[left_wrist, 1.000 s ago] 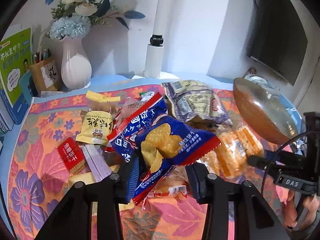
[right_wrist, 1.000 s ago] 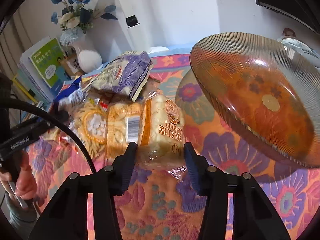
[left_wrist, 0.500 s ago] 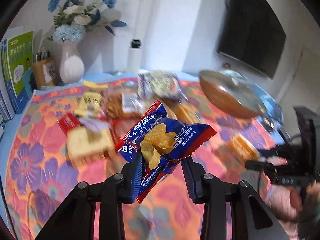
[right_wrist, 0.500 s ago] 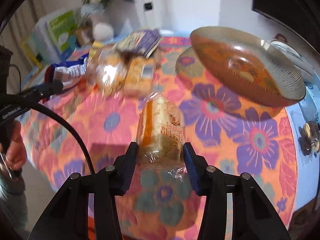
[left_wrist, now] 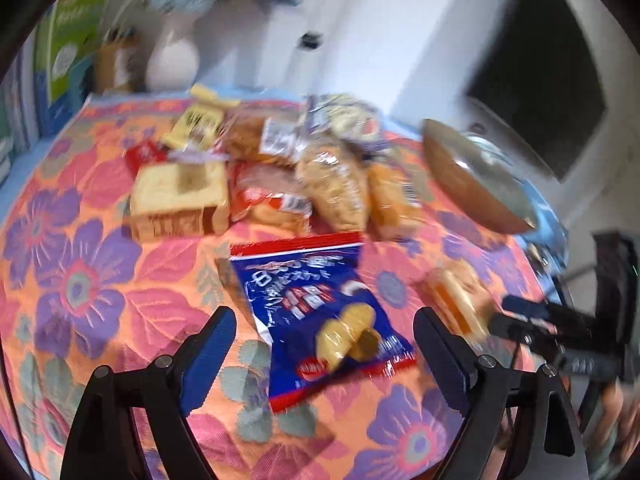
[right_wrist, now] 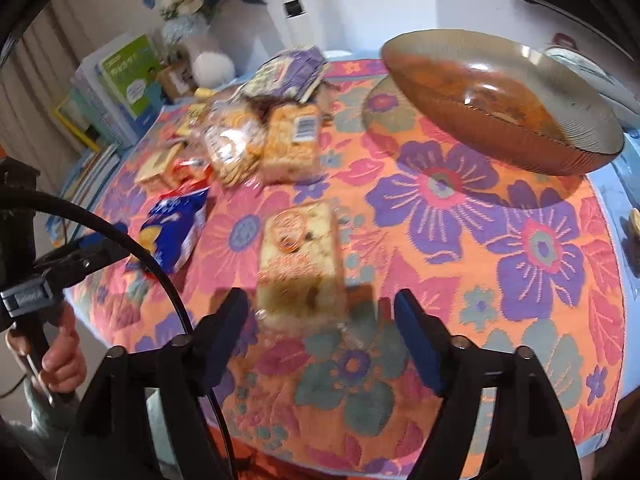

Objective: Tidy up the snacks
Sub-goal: 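Carry both snacks to the amber glass bowl and open both tools, then grasp the wrapped toast slice with the left tool while the right tool grasps a cracker pack, then carry the toast and cracker pack into the glass bowl and release both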

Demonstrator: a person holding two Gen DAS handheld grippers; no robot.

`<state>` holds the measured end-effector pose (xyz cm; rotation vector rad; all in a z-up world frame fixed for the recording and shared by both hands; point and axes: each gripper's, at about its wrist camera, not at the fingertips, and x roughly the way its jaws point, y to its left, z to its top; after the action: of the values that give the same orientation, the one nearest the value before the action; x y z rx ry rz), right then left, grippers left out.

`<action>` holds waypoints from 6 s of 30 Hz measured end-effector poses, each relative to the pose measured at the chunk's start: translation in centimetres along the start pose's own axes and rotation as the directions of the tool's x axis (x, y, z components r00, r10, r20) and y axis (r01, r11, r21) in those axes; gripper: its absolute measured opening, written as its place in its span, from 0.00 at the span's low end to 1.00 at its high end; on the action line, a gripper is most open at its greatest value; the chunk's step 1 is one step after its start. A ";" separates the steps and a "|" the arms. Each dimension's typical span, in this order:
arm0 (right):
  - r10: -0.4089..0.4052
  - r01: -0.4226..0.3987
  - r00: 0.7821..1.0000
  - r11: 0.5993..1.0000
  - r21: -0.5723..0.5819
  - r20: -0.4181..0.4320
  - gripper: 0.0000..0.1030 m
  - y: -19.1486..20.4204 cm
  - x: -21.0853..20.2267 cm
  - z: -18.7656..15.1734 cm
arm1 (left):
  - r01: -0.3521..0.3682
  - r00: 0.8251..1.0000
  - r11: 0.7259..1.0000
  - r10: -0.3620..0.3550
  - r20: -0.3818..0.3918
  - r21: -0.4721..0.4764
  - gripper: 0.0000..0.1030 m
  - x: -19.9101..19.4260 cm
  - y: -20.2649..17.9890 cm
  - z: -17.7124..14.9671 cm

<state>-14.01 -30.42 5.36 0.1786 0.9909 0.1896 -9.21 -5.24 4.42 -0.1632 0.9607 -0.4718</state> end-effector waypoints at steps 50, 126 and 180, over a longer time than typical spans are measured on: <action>-0.269 0.214 0.930 0.950 0.227 0.252 0.62 -12.0 -6.1 10.0 | 0.126 0.985 0.933 -0.159 0.072 0.336 0.76 6.8 -18.7 17.0; -0.051 0.054 0.997 0.997 -0.057 0.060 0.48 2.5 11.1 10.4 | -0.167 0.981 0.941 0.188 -0.045 0.295 0.56 5.0 4.9 5.2; -0.274 0.174 0.899 0.940 0.294 0.341 0.53 -13.6 -6.5 11.4 | 0.187 0.975 0.890 -0.220 0.032 0.415 0.60 8.1 -20.7 17.2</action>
<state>-6.88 -45.92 13.56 0.3228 0.6389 -0.1866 2.26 -28.57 15.18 0.0999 0.7503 -0.8463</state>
